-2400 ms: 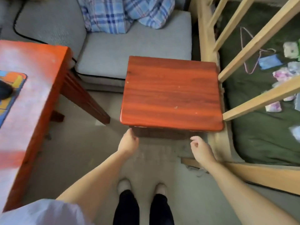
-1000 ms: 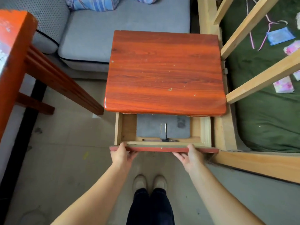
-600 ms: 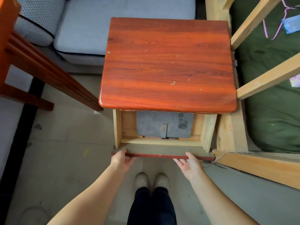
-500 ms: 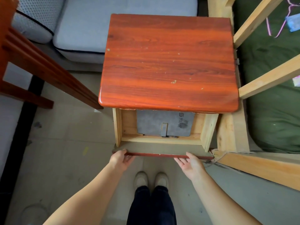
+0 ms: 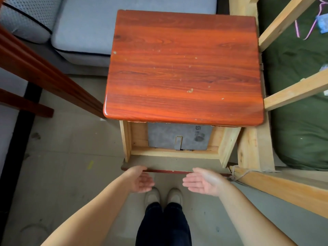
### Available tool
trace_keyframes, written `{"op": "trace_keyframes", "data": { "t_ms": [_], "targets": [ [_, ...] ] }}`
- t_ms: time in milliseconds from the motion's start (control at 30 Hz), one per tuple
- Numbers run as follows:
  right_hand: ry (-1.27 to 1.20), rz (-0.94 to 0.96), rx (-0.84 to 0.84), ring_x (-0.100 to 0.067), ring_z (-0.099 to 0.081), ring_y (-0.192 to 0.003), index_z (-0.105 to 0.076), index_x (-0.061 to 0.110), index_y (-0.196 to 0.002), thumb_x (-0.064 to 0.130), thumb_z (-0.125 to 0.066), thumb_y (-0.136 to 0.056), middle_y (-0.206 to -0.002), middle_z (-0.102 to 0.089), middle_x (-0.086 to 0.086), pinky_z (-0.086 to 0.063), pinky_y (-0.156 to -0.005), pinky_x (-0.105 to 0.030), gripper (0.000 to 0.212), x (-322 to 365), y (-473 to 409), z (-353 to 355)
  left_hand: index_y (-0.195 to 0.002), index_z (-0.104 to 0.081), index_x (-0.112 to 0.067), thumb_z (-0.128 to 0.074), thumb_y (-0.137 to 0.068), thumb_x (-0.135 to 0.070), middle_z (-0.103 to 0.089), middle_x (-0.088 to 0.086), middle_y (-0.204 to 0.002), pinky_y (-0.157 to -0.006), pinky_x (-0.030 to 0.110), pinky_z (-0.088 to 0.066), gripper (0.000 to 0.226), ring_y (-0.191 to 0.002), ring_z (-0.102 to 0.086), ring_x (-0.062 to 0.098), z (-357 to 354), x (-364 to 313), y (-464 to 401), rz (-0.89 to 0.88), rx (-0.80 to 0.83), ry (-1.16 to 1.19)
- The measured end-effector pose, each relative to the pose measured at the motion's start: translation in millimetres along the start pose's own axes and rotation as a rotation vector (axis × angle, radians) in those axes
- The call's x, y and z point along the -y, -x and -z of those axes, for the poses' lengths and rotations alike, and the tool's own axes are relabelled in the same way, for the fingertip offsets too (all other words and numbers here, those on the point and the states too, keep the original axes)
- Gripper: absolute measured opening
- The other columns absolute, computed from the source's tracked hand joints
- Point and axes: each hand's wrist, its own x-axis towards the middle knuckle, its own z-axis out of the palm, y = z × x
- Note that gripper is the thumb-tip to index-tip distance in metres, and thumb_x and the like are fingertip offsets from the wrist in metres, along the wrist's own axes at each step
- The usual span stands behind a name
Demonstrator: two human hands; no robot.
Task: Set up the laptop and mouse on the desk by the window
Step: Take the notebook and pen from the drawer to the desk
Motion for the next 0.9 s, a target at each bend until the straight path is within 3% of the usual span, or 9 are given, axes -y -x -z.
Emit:
{"op": "trace_keyframes", "data": {
  "t_ms": [100, 200, 300, 367, 500, 633, 733, 800, 900],
  "targets": [
    [0.103, 0.299, -0.207, -0.022, -0.068, -0.089, -0.052, -0.002, -0.119, 0.013, -0.048, -0.095, -0.112, -0.065, -0.016, -0.057, -0.070, -0.032, 0.028, 18.7, -5.2, -10.6, -0.087, -0.059, -0.003, -0.047, -0.094, -0.015, -0.068, 0.009, -0.061, -0.049, 0.027, -0.054, 0.019, -0.055, -0.067, 0.021, -17.2, -10.9, 6.0, -0.213, -0.059, -0.313],
    [0.117, 0.535, -0.517, -0.023, -0.055, -0.113, -0.043, 0.010, -0.132, 0.011, -0.047, -0.093, -0.133, -0.053, -0.011, -0.044, -0.096, -0.033, 0.039, 43.6, -14.1, -10.8, -0.121, -0.049, -0.005, -0.052, -0.087, -0.014, -0.061, 0.016, -0.114, -0.089, 0.040, -0.050, 0.035, -0.103, -0.061, 0.032, -25.4, -40.9, -6.3, -0.693, -0.387, -0.433],
    [0.347, 0.645, -0.667, -0.020, -0.056, -0.103, -0.042, 0.013, -0.135, 0.014, -0.052, -0.089, -0.128, -0.057, -0.006, -0.038, -0.074, -0.020, 0.047, 54.1, -33.1, -5.3, -0.137, -0.035, -0.013, -0.059, -0.083, -0.019, -0.046, 0.011, -0.138, -0.108, 0.042, -0.039, 0.059, -0.126, -0.046, 0.027, -32.8, -63.3, -22.1, -0.905, -0.351, -0.437],
    [0.387, 0.663, -0.673, -0.016, -0.053, -0.087, -0.044, 0.015, -0.130, 0.014, -0.055, -0.087, -0.115, -0.059, -0.004, -0.032, -0.056, -0.018, 0.044, 56.7, -41.8, -2.1, -0.138, -0.033, -0.016, -0.066, -0.081, -0.027, -0.043, 0.009, -0.141, -0.110, 0.044, -0.038, 0.067, -0.130, -0.044, 0.024, -36.3, -68.0, -31.1, -0.919, -0.289, -0.394],
    [0.397, 0.627, -0.617, -0.019, -0.052, -0.081, -0.043, 0.019, -0.122, 0.020, -0.053, -0.087, -0.097, -0.054, 0.000, -0.036, -0.060, -0.027, 0.037, 60.1, -41.0, 12.2, -0.132, -0.040, -0.011, -0.071, -0.075, -0.045, -0.052, 0.004, -0.133, -0.101, 0.034, -0.043, 0.074, -0.116, -0.052, 0.018, -27.5, -74.1, -29.8, -0.872, -0.222, -0.182],
    [0.439, 0.567, -0.442, -0.014, -0.048, -0.072, -0.045, 0.020, -0.095, 0.025, -0.047, -0.084, -0.080, -0.050, 0.002, -0.037, -0.060, -0.029, 0.011, 56.4, -18.6, 21.1, -0.105, -0.065, -0.016, -0.072, -0.074, -0.047, -0.073, 0.006, -0.105, -0.063, 0.024, -0.057, 0.045, -0.084, -0.071, 0.013, -23.3, -75.0, 1.4, -0.706, -0.010, -0.116],
    [0.388, 0.485, -0.269, -0.021, -0.058, -0.087, -0.046, 0.010, -0.087, 0.012, -0.041, -0.079, -0.091, -0.059, -0.006, -0.051, -0.075, -0.039, 0.010, 45.2, 0.3, 23.9, -0.101, -0.065, -0.016, -0.072, -0.078, -0.035, -0.077, 0.006, -0.090, -0.056, 0.027, -0.058, 0.030, -0.072, -0.074, 0.018, -12.7, -63.9, 25.6, -0.609, 0.111, 0.011],
    [0.398, 0.442, -0.208, -0.022, -0.067, -0.084, -0.052, 0.005, -0.085, 0.001, -0.036, -0.078, -0.092, -0.066, -0.011, -0.056, -0.066, -0.034, 0.018, 36.7, 9.7, 25.4, -0.103, -0.064, -0.016, -0.070, -0.080, -0.031, -0.078, 0.005, -0.087, -0.057, 0.029, -0.059, 0.028, -0.073, -0.074, 0.020, 3.2, -48.1, 39.2, -0.570, 0.151, 0.038],
    [0.683, 0.585, -0.405, -0.027, -0.067, -0.095, -0.063, 0.014, -0.089, -0.002, -0.037, -0.088, -0.099, -0.067, -0.011, -0.053, -0.071, -0.030, 0.030, 35.1, 7.4, 24.7, -0.102, -0.065, -0.012, -0.070, -0.072, -0.031, -0.077, 0.008, -0.092, -0.059, 0.029, -0.059, 0.036, -0.078, -0.074, 0.022, 33.6, -14.8, 55.0, -0.527, 0.182, 0.029]
  ]
}}
